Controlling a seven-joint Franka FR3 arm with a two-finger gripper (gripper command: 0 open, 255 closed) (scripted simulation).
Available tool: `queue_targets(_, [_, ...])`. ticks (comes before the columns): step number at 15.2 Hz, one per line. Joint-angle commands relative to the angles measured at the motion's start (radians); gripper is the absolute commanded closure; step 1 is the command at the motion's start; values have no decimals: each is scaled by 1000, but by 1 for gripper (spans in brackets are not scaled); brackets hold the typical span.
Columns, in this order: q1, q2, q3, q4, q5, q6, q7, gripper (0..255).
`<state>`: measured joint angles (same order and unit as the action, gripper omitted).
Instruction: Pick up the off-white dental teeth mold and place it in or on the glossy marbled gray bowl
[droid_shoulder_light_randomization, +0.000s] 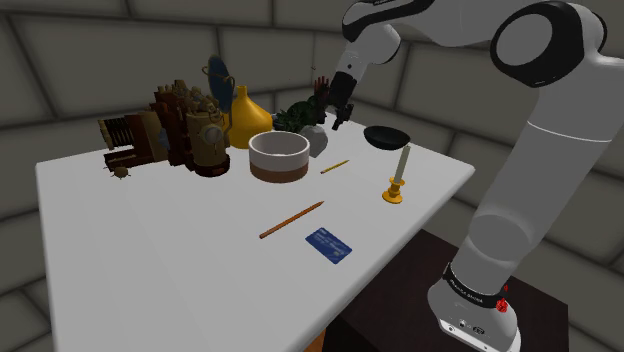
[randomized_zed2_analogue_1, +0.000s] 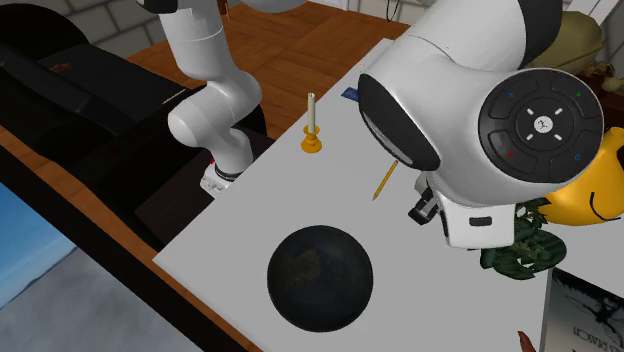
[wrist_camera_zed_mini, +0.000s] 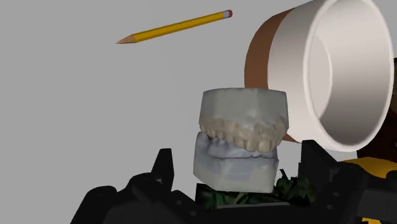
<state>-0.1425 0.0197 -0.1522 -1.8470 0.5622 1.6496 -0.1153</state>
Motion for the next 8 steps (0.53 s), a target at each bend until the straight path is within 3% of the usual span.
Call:
queue_targets(1, [1, 10, 2, -8, 22, -5, -36, 0])
queue_targets(8, [13, 5, 13, -53, 29, 40, -40, 0])
